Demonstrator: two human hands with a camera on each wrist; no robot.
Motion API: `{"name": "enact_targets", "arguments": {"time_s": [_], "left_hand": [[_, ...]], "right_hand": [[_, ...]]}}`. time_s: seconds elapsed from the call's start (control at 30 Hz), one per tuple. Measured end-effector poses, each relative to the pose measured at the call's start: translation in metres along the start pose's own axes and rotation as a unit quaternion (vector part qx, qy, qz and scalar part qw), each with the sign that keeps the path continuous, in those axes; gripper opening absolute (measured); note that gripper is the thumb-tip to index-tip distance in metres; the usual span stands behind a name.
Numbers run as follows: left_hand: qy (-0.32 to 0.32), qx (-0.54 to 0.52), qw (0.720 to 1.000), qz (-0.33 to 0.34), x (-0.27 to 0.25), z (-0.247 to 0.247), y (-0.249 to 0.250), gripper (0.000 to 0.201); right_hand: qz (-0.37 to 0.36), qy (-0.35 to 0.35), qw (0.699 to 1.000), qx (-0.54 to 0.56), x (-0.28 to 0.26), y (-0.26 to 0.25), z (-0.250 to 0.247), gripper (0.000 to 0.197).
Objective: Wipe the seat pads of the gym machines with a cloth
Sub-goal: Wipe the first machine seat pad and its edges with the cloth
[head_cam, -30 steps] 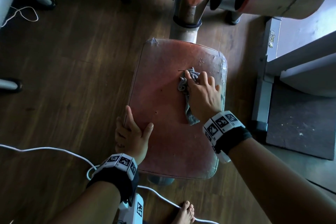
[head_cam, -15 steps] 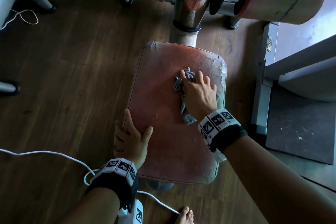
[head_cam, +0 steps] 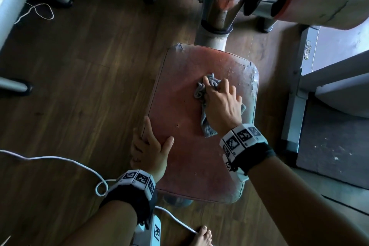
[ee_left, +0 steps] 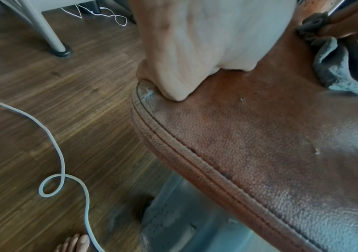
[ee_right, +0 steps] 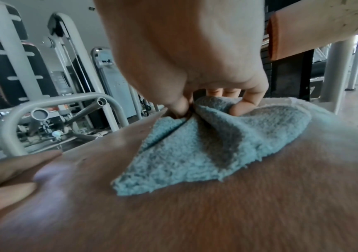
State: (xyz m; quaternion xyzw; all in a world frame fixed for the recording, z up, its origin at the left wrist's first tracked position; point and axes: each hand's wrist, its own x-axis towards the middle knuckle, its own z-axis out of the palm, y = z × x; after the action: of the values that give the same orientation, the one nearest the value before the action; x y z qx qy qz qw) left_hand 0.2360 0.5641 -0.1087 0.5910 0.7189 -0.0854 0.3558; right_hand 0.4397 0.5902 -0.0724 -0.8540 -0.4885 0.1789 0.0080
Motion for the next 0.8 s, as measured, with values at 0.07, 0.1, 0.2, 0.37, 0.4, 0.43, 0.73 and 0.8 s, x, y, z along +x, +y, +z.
{"name": "enact_targets", "arguments": {"time_s": [0.07, 0.1, 0.2, 0.37, 0.4, 0.43, 0.73, 0.8], "left_hand": [[0.002, 0.016, 1.0, 0.0, 0.0, -0.001, 0.0, 0.091], [-0.004, 0.017, 1.0, 0.0, 0.0, -0.001, 0.0, 0.091], [-0.025, -0.004, 1.0, 0.002, 0.0, -0.004, 0.0, 0.09], [-0.018, -0.017, 1.0, 0.003, 0.0, -0.002, -0.001, 0.091], [-0.019, -0.017, 1.0, 0.006, 0.0, -0.002, -0.002, 0.09], [-0.018, -0.014, 1.0, 0.011, 0.0, -0.001, -0.002, 0.09], [0.004, -0.002, 1.0, 0.013, -0.001, 0.002, -0.004, 0.09], [0.011, 0.006, 1.0, 0.016, -0.001, 0.004, -0.004, 0.091]], "right_hand": [[-0.015, 0.003, 1.0, -0.003, -0.013, 0.001, 0.005, 0.058], [-0.023, 0.007, 1.0, -0.004, -0.018, 0.003, 0.007, 0.058], [-0.027, 0.016, 0.999, 0.005, -0.01, 0.012, 0.005, 0.055], [-0.013, 0.046, 0.999, 0.011, 0.016, 0.021, 0.003, 0.05], [-0.013, 0.058, 0.998, 0.009, 0.009, 0.026, 0.008, 0.049], [-0.012, 0.072, 0.997, 0.003, 0.0, 0.032, 0.015, 0.048], [0.072, 0.056, 0.995, 0.047, 0.025, 0.063, 0.025, 0.067], [0.105, 0.04, 0.993, 0.048, 0.057, 0.052, 0.015, 0.067]]}}
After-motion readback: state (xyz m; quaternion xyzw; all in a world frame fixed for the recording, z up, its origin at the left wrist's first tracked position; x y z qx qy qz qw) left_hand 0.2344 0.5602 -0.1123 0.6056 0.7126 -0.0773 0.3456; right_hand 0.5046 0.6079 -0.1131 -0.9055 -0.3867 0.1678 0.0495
